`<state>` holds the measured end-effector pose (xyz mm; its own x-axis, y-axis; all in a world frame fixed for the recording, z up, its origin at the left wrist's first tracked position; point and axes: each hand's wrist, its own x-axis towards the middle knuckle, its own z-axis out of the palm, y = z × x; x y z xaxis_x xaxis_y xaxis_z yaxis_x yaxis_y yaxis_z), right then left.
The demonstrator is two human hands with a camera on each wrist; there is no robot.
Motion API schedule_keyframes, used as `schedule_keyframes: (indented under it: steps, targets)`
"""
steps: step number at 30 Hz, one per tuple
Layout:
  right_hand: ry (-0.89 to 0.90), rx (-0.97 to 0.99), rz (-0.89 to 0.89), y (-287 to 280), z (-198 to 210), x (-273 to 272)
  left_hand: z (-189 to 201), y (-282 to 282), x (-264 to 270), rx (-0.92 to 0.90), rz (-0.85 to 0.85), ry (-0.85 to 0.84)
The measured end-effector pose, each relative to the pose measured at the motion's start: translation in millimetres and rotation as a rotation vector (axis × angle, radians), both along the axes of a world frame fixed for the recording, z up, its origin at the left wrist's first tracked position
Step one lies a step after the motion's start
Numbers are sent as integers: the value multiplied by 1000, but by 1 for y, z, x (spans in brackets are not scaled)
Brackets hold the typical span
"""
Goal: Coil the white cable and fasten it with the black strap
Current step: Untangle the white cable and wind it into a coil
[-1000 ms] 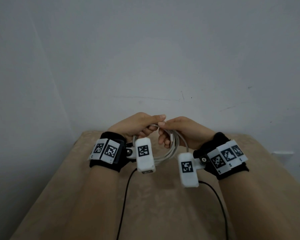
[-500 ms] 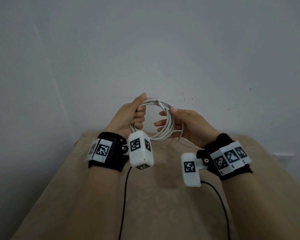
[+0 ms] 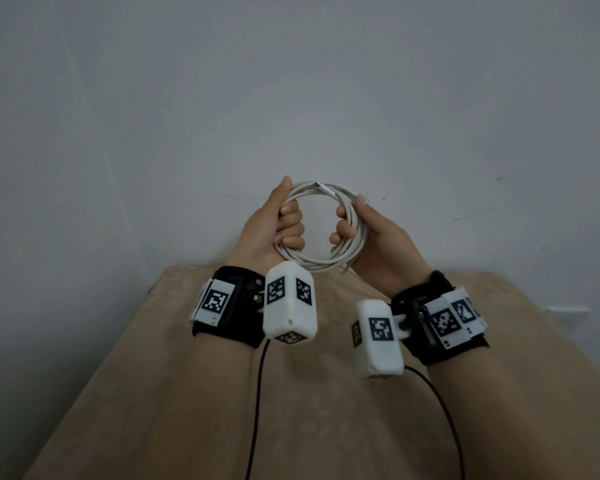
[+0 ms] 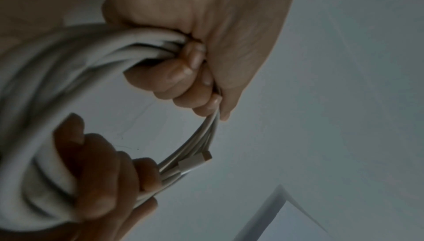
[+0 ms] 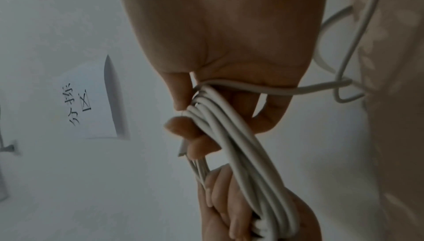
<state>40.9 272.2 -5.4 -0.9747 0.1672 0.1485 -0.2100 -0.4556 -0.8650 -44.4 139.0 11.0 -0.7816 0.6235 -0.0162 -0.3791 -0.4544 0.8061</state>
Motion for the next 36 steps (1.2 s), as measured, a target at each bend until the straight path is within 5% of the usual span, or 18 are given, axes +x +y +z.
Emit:
schedule_keyframes:
  steps: [10, 15, 20, 25, 36]
  targets:
    - [-42, -199, 75, 2, 3, 3, -4, -3, -5, -2, -326, 1]
    - [-58, -146, 61, 4, 4, 4, -5, -4, -5, -21, -423, 14]
    - [-69, -122, 36, 11, 4, 5, -6, 3, 2, -105, -325, 60]
    - [-92, -18, -17, 23, 10, 11, 7, -27, -3, -407, -81, 320]
    - [-55, 73, 11, 18, 18, 13, 36, -106, -12, -309, 315, 338]
